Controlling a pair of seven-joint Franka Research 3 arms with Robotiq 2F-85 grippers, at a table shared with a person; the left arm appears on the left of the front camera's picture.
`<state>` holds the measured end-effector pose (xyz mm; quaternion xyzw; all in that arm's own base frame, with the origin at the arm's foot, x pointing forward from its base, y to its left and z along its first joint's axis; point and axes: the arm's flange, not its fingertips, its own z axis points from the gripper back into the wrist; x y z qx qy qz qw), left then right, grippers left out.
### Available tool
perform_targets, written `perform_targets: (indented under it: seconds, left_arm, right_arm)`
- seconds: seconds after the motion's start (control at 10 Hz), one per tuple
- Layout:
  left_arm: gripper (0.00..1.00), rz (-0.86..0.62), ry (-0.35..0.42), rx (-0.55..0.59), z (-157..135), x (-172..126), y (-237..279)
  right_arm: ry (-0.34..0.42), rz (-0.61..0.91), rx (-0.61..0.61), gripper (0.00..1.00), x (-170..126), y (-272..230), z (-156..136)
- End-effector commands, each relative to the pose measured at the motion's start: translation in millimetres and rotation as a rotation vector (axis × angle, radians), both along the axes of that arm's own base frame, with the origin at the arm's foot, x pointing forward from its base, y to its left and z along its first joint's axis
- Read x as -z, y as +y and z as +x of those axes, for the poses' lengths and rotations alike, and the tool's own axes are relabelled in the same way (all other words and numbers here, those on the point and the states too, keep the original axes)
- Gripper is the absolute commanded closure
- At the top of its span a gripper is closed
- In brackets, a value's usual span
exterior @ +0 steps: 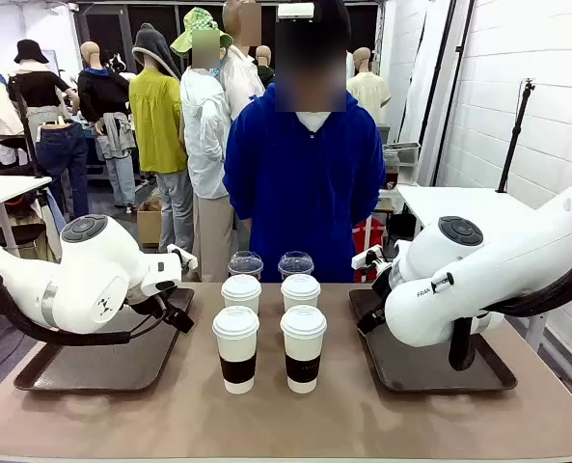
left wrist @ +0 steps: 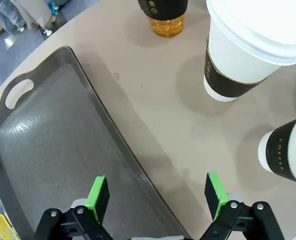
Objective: Distribute the coffee onto the tray.
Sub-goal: Pick up one iced Americano and place it on the right Handle tray.
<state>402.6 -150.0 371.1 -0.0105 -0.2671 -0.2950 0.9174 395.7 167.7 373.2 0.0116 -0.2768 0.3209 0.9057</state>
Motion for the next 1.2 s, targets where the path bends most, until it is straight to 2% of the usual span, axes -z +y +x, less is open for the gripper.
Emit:
perform_targets:
  seconds: [0.0, 1.1]
  left_arm:
    - [0.00, 0.000, 0.000, 0.000, 0.0, 0.0, -0.1]
    - [0.00, 0.000, 0.000, 0.000, 0.0, 0.0, -0.1]
  right_arm:
    - [0.000, 0.000, 0.000, 0.00, 0.0, 0.0, 0.0]
    - [0.000, 0.000, 0.000, 0.00, 0.0, 0.0, 0.0]
